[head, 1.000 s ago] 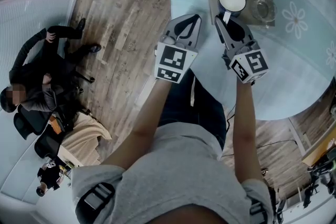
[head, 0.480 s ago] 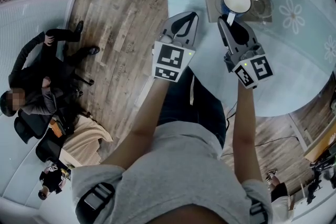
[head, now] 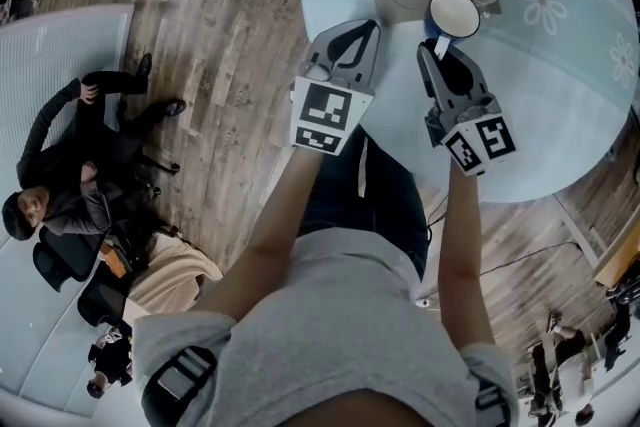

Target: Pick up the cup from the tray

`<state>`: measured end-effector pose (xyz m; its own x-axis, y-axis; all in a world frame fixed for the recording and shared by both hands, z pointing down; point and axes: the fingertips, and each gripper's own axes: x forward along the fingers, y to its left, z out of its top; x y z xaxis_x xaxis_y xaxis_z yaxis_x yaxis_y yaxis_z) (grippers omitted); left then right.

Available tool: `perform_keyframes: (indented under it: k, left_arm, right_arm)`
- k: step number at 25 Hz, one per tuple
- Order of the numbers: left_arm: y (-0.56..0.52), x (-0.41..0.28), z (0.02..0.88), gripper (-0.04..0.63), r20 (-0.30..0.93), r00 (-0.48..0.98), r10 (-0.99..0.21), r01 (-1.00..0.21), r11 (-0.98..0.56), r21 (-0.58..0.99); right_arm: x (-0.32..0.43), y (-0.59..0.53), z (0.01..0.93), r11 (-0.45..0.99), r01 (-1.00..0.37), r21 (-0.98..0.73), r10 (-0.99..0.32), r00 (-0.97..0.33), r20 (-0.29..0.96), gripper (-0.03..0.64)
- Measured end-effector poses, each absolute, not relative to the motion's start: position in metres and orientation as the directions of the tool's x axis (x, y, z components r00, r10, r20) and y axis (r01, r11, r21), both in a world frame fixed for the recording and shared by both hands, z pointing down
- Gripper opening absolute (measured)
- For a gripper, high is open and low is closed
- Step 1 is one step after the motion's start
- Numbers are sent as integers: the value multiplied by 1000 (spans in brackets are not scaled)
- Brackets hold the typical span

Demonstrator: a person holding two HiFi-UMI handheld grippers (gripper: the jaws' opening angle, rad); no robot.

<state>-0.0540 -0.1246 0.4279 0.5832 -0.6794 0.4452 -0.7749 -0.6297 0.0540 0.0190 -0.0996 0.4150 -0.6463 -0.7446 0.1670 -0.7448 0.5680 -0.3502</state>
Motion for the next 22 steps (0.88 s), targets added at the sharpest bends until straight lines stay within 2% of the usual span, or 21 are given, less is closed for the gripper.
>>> perform_keyframes:
  k: [15,22]
  left_arm:
    - [-106,-33,432,6,441,629,-640,-739,-668,83]
    - [-101,-38,436,6,452,625,-637,-739,-669,80]
  right_arm:
    - [38,-73,471,469,-771,-432,-770,-596,228,44]
    - [29,-70,479,475,-771,-424,-763,-601,239,44]
